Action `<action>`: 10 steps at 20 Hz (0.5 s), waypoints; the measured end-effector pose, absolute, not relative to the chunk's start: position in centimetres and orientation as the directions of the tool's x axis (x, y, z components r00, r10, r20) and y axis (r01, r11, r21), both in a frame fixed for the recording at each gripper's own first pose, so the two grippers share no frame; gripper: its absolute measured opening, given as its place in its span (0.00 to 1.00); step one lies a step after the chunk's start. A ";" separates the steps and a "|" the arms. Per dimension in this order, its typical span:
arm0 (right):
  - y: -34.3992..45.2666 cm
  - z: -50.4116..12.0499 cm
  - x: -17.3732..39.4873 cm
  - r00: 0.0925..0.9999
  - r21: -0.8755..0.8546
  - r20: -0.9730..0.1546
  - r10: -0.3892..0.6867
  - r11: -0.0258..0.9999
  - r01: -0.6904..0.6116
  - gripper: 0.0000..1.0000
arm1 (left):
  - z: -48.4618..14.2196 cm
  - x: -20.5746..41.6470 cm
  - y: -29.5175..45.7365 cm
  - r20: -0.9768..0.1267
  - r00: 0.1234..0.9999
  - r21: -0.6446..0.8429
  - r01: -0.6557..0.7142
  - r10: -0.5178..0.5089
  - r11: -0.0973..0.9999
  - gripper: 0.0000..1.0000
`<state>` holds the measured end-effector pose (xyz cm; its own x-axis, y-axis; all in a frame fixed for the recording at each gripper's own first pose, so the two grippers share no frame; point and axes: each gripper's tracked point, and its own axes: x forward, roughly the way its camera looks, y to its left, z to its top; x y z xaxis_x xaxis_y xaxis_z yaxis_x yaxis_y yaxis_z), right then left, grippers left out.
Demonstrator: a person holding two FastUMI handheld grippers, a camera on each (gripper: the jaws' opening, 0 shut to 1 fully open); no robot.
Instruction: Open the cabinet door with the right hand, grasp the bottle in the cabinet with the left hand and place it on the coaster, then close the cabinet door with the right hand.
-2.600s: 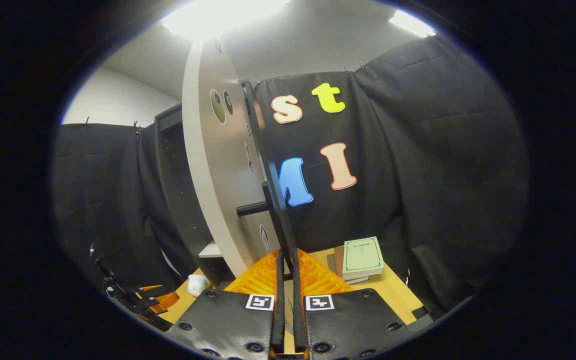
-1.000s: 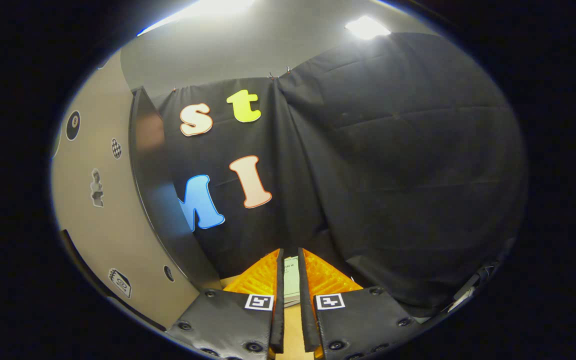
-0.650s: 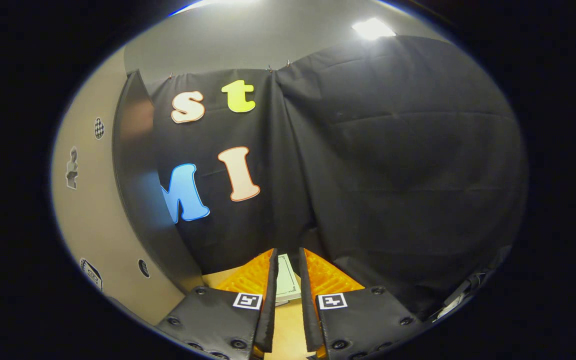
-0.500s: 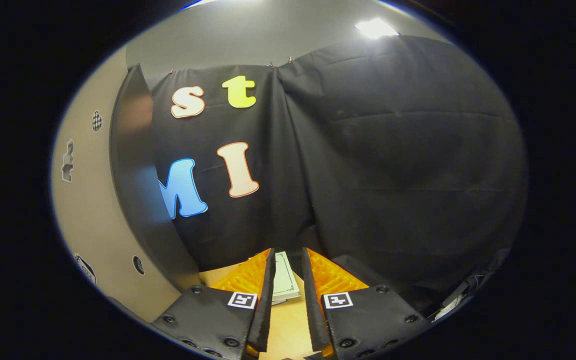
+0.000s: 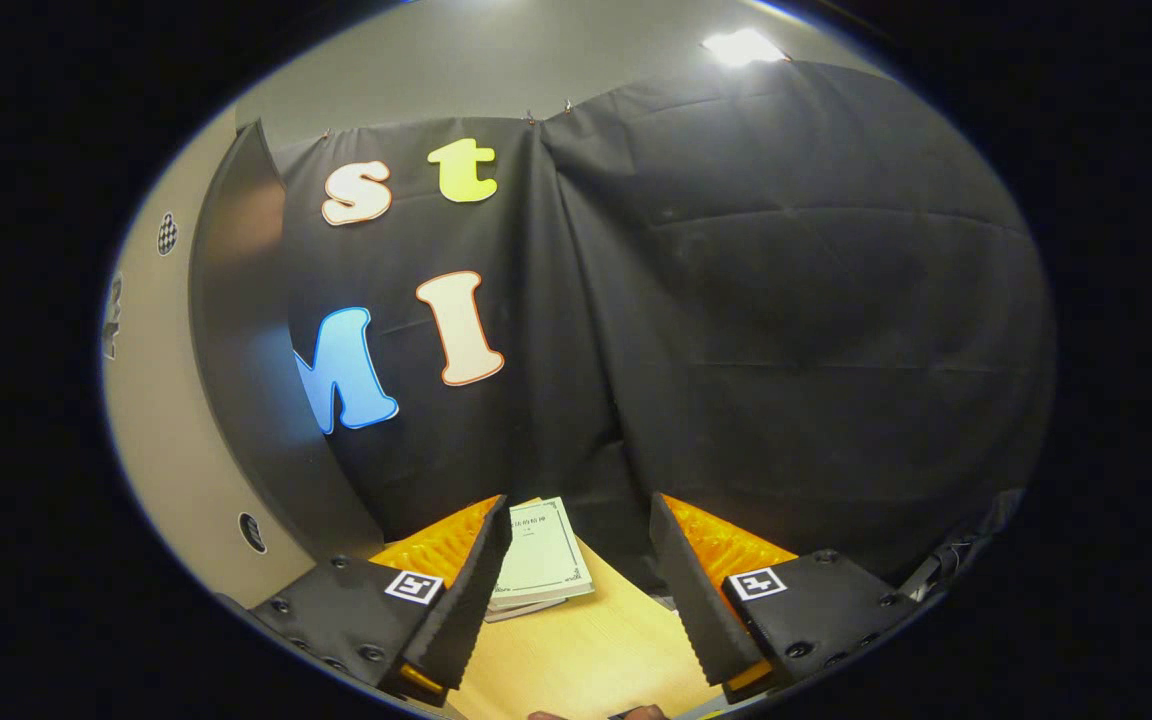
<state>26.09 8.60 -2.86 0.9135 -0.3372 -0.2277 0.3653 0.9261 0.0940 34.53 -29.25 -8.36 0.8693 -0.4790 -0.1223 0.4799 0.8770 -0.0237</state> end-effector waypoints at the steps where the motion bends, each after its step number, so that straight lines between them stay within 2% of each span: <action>1: 8.5 -3.1 26.2 0.911 0.094 -0.236 -0.339 0.925 0.369 0.90 | -8.4 34.8 -29.3 -0.116 0.874 -0.014 0.474 -0.473 0.880 0.87; 2: 8.4 -3.4 26.3 0.909 0.098 -0.243 -0.339 0.924 0.371 0.99 | -8.4 35.2 -29.3 -0.113 0.878 -0.001 0.467 -0.464 0.884 0.87; 3: 8.5 -3.6 26.5 0.909 0.106 -0.246 -0.337 0.923 0.371 0.84 | -8.5 35.3 -29.5 -0.115 0.877 0.008 0.470 -0.466 0.883 0.87; 10: 8.0 -4.4 27.1 0.903 0.127 -0.259 -0.343 0.915 0.384 0.84 | -9.6 35.8 -30.4 -0.148 0.860 0.032 0.498 -0.489 0.866 0.86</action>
